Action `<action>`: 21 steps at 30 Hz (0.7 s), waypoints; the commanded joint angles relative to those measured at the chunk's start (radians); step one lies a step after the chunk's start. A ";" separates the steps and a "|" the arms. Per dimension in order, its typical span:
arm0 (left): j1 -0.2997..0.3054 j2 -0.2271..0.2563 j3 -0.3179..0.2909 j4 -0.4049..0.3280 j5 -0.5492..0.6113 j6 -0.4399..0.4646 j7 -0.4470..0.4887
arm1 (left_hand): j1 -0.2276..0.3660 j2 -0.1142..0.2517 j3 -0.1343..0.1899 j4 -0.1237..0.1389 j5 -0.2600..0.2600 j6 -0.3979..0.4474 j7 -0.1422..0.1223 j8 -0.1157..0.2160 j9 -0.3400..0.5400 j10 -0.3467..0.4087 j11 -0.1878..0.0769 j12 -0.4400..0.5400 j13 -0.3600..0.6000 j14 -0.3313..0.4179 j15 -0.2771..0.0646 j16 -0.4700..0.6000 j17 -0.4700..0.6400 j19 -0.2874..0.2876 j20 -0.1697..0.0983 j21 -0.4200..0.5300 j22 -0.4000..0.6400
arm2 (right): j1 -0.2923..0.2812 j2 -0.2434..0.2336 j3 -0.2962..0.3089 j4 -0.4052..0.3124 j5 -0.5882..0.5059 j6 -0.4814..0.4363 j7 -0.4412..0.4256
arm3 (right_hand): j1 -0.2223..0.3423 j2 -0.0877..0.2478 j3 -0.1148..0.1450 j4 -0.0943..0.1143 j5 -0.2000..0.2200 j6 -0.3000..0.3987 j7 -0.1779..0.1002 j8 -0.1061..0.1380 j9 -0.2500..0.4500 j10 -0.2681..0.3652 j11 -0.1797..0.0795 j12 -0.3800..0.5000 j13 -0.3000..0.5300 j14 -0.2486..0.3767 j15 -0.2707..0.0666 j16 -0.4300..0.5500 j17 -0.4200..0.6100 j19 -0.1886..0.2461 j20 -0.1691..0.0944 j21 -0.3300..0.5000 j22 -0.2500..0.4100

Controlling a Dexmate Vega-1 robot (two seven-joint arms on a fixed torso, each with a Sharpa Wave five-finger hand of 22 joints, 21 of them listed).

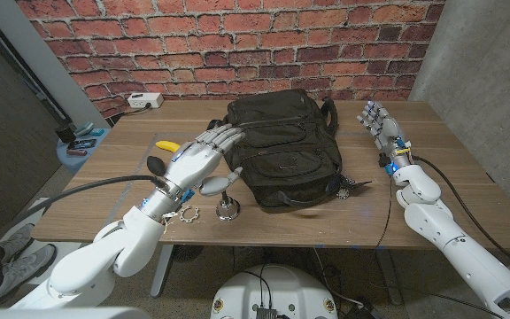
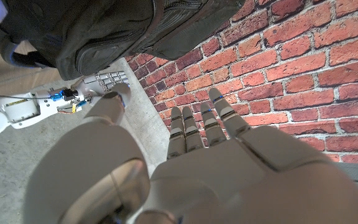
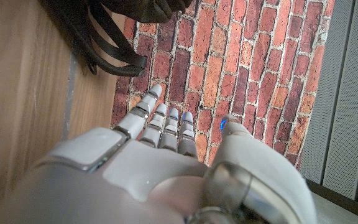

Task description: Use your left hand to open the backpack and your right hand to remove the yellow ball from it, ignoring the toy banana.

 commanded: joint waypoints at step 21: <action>0.029 0.085 0.098 -0.023 0.202 0.207 -0.025 | -0.001 -0.008 -0.019 0.012 -0.002 -0.026 0.009 -0.007 0.006 -0.013 0.014 0.006 0.020 -0.005 0.008 0.003 0.009 -0.008 0.006 -0.014 0.006 | -0.006 0.033 0.023 0.032 0.044 0.041 0.038 | 0.013 0.000 0.006 -0.012 0.001 0.010 0.005 0.002 0.003 0.008 0.008 0.005 0.001 0.013 0.001 0.008 0.002 0.011 -0.033 -0.003 0.002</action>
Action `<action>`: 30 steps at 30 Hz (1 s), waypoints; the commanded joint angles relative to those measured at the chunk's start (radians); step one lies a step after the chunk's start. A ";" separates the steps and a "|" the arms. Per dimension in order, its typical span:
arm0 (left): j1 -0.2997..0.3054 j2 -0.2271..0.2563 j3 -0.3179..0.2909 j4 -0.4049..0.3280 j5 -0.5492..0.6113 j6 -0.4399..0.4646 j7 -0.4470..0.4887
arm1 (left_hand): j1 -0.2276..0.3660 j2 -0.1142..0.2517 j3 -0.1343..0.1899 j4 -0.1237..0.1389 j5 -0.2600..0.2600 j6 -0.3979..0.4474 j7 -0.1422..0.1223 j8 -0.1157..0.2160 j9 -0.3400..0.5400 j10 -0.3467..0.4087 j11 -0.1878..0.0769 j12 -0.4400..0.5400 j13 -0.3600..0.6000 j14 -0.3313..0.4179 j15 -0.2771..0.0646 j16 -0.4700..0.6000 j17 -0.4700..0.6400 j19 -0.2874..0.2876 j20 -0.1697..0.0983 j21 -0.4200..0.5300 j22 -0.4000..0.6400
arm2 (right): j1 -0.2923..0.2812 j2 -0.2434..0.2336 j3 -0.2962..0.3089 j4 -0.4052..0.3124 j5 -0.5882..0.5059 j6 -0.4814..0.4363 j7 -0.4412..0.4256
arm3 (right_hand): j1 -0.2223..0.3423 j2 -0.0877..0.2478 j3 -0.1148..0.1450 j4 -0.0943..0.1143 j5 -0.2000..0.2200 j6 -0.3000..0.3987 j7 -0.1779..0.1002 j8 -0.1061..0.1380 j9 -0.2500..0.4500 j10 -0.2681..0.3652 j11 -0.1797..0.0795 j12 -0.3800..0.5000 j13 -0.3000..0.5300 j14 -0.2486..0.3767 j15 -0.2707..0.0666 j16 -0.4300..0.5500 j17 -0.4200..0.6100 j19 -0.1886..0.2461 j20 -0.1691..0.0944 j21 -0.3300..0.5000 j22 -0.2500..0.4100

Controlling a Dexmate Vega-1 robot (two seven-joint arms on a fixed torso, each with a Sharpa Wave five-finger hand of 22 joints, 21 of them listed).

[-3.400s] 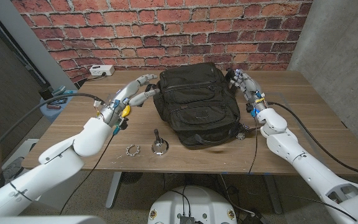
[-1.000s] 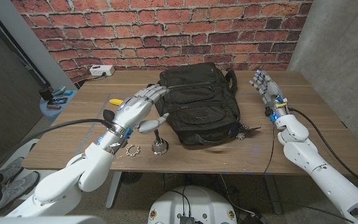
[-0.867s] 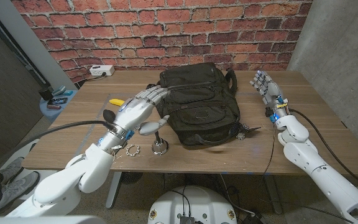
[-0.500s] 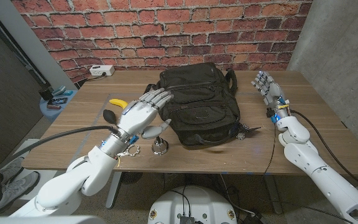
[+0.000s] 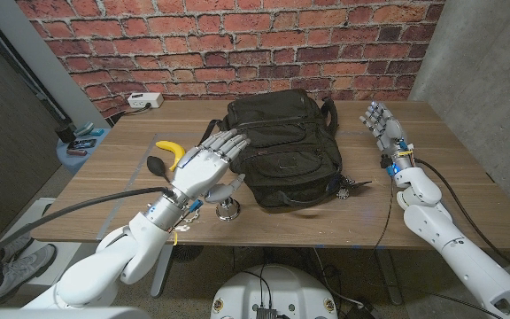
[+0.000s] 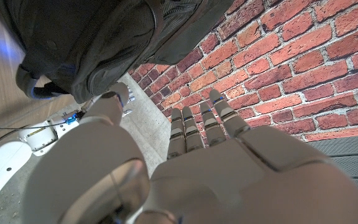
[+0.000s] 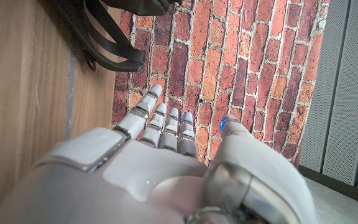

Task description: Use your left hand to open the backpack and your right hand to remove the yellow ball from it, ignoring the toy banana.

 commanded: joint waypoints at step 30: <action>-0.093 0.009 0.208 0.070 0.112 0.185 0.058 | -0.014 -0.025 -0.030 0.002 -0.002 -0.066 0.012 -0.015 0.007 -0.073 0.039 0.009 0.039 -0.051 0.034 -0.007 0.009 -0.060 0.010 -0.038 0.005 | 0.019 0.033 0.020 0.078 0.044 0.045 0.068 | 0.014 -0.001 0.004 -0.016 0.001 0.011 0.007 0.001 0.003 0.005 0.009 0.005 0.001 0.007 -0.002 0.006 0.003 0.015 -0.032 -0.004 0.002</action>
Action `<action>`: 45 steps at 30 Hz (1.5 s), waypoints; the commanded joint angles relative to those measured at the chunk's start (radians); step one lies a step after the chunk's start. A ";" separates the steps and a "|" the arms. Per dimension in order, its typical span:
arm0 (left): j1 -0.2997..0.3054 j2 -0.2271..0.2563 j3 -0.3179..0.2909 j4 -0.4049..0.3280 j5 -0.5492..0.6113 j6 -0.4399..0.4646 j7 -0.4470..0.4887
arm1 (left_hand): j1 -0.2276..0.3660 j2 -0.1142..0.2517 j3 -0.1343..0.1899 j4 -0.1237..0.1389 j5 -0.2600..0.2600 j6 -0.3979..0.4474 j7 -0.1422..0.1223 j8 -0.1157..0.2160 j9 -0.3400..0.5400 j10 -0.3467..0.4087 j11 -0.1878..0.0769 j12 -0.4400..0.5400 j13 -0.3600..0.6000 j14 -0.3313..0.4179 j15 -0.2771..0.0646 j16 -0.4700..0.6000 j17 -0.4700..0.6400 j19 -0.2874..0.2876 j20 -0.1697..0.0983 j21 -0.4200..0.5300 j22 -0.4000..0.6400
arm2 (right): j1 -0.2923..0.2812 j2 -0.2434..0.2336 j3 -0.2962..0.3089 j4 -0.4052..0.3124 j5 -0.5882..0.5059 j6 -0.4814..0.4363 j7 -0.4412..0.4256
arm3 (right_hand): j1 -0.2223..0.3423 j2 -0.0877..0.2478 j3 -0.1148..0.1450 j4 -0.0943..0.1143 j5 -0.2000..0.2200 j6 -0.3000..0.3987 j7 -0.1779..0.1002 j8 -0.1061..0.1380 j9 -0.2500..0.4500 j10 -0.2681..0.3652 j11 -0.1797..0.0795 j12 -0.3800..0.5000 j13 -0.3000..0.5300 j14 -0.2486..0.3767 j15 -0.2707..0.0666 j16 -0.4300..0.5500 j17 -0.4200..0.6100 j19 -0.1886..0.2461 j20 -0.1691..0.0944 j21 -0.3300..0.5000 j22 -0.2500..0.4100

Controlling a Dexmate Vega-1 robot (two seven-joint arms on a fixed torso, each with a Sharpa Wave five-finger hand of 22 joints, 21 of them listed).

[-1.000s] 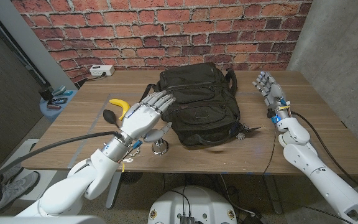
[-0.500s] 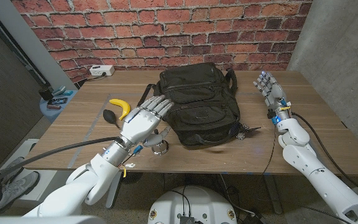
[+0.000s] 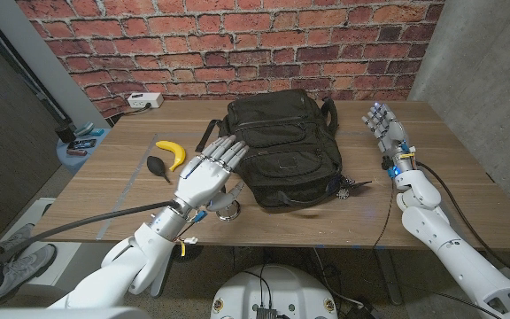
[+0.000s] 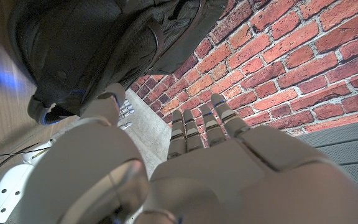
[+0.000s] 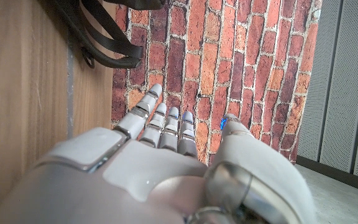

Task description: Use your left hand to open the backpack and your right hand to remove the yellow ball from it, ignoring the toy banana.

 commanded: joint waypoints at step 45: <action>-0.176 -0.022 0.213 0.110 -0.032 0.072 0.034 | -0.009 -0.013 -0.024 0.005 -0.006 -0.088 0.029 0.005 0.016 -0.082 0.026 0.027 0.047 -0.062 0.018 0.008 0.010 -0.047 0.004 -0.026 0.007 | 0.031 0.025 0.038 0.110 0.059 0.039 0.104 | 0.006 0.005 0.004 -0.011 0.001 0.008 0.000 0.000 0.003 0.003 0.004 0.005 0.001 0.009 -0.002 0.010 0.004 0.006 -0.034 -0.005 0.002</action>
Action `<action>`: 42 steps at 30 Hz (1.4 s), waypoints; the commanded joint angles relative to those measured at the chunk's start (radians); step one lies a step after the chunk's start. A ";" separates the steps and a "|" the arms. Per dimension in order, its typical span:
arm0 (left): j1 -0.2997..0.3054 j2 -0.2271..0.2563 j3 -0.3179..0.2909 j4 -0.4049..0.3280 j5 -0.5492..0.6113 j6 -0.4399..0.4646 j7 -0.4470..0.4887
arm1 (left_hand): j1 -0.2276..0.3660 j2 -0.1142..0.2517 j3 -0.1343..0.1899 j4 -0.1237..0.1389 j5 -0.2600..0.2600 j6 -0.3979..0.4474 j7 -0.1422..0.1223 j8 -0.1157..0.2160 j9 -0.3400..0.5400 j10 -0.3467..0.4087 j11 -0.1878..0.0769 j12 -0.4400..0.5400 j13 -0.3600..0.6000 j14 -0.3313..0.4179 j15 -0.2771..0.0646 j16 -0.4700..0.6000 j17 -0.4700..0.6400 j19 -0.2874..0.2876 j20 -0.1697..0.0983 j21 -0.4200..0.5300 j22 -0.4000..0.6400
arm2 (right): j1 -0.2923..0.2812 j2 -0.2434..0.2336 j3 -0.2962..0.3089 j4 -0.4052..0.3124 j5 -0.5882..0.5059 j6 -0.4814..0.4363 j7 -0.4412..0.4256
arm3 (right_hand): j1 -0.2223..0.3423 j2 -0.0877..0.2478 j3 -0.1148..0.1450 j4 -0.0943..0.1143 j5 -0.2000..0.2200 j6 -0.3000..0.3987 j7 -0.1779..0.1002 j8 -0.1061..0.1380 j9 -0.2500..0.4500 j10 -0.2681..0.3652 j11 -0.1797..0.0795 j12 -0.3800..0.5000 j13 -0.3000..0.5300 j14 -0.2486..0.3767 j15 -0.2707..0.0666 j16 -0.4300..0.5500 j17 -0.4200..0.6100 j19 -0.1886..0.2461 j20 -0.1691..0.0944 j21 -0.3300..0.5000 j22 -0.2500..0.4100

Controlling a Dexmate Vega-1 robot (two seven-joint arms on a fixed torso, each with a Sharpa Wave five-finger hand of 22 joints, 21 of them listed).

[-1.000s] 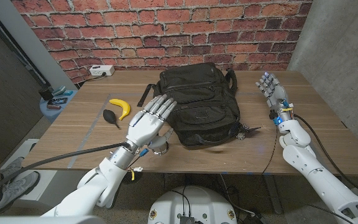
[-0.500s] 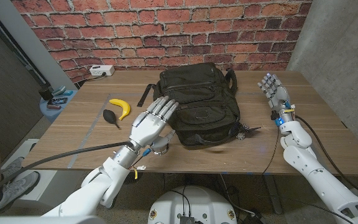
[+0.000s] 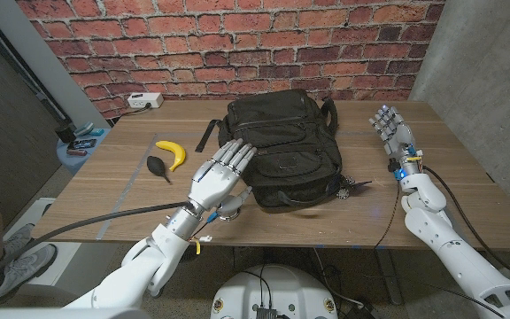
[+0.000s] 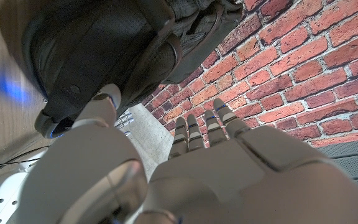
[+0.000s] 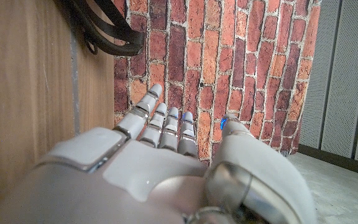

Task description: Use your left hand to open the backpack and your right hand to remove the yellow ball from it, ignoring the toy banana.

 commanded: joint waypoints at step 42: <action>-0.223 -0.083 0.171 0.241 -0.039 -0.011 0.364 | 0.190 0.044 -0.026 -0.017 -0.038 0.596 -0.085 0.213 0.044 0.489 -0.147 0.343 0.105 0.494 -0.175 0.149 0.061 0.304 -0.024 0.102 0.010 | -0.004 -0.008 0.017 0.023 0.033 -0.023 0.056 | 0.000 0.005 0.004 -0.011 0.001 0.014 0.000 0.001 0.003 0.014 0.005 0.007 0.002 0.011 -0.001 0.008 0.004 0.010 -0.033 -0.002 0.002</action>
